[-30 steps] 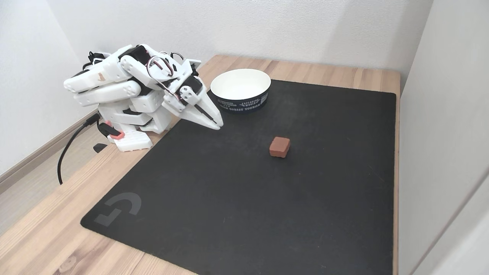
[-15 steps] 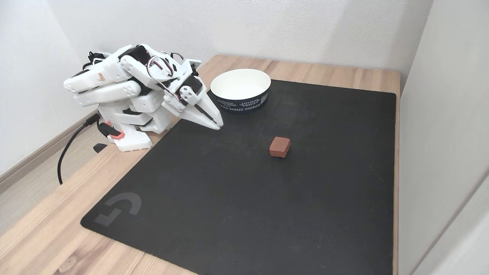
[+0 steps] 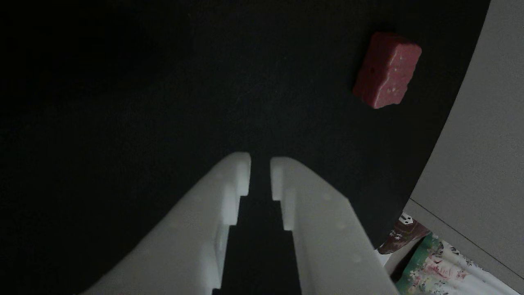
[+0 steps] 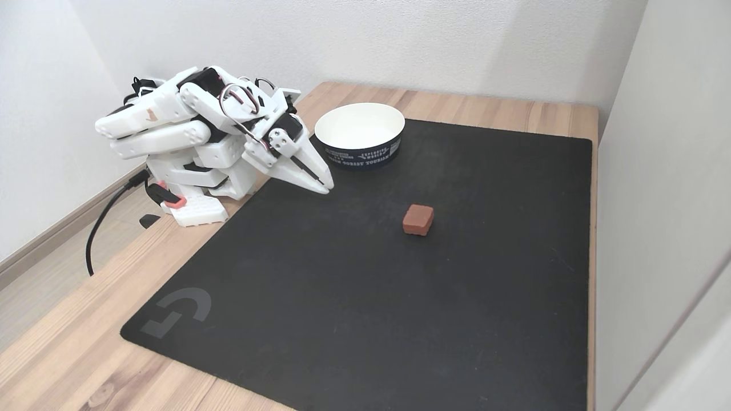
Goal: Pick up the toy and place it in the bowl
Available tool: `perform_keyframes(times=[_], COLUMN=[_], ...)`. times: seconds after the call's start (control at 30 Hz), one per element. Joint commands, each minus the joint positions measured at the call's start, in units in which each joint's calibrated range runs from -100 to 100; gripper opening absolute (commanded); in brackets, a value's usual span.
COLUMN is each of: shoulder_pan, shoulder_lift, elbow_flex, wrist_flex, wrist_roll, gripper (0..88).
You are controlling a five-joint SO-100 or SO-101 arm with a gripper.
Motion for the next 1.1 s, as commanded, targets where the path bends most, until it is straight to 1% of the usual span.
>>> perform_keyframes(times=[0.0,0.67,0.77,0.93,1.07], shoulder_pan=[0.29,0.13,-0.12,-0.12,0.04], shoulder_lift=[-0.92,1.0,5.17,17.34,30.6], elbow_flex=[-0.21,-0.84,-3.0,-10.12,-18.69], wrist_flex=[0.23,-0.53,-2.23,-7.05,-10.53], wrist_roll=[-0.08,0.02,0.02,0.02,0.02], gripper=[2.5,2.4,2.4,2.4,2.4])
